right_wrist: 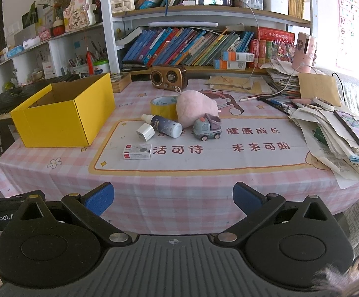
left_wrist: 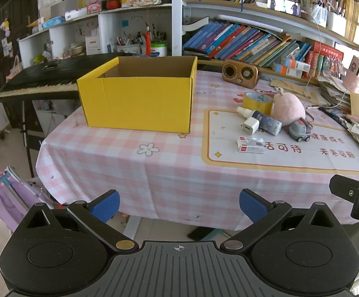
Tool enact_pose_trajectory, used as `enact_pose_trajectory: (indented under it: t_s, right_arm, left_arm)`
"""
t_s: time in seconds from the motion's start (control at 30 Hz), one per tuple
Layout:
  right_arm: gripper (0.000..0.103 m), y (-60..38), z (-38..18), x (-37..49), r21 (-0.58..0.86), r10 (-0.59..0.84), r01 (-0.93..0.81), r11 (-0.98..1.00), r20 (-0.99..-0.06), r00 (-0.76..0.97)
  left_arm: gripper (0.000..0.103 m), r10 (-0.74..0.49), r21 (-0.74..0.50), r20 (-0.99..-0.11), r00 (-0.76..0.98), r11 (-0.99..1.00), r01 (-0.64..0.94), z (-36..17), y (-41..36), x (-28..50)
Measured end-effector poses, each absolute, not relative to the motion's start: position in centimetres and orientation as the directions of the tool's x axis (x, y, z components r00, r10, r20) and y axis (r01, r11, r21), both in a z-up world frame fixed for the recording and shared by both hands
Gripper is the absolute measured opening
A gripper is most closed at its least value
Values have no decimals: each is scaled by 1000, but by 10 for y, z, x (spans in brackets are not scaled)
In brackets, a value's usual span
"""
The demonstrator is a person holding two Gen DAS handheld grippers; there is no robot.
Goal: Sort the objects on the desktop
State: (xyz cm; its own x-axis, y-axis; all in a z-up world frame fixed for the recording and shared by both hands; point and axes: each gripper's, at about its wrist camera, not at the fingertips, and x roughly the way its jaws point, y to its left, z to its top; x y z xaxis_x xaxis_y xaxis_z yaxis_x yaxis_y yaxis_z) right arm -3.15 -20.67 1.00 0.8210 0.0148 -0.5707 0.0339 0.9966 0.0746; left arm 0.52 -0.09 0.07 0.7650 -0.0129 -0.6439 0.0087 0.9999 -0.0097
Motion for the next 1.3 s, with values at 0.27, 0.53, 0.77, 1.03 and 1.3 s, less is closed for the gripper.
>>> enact_pose_trajectory:
  t_s: [0.27, 0.53, 0.77, 1.03, 1.3]
  right_arm:
    - [103, -207, 11, -28, 74, 14, 35, 997, -574, 819]
    - [103, -207, 11, -26, 74, 14, 35, 997, -574, 819]
    - [103, -206, 9, -20, 75, 11, 39, 996, -576, 818]
    - [103, -207, 11, -22, 75, 12, 38, 996, -577, 817]
    - [103, -209, 9, -21, 76, 11, 41, 996, -578, 816]
  left_arm:
    - [103, -12, -10, -646, 764, 1000, 8, 0, 0, 7]
    - [103, -13, -10, -647, 762, 1000, 8, -1, 0, 8]
    - [103, -12, -9, -647, 762, 1000, 8, -1, -1, 9]
    - [103, -10, -9, -647, 762, 1000, 7, -1, -2, 9]
    - [103, -13, -4, -647, 762, 1000, 14, -1, -4, 13]
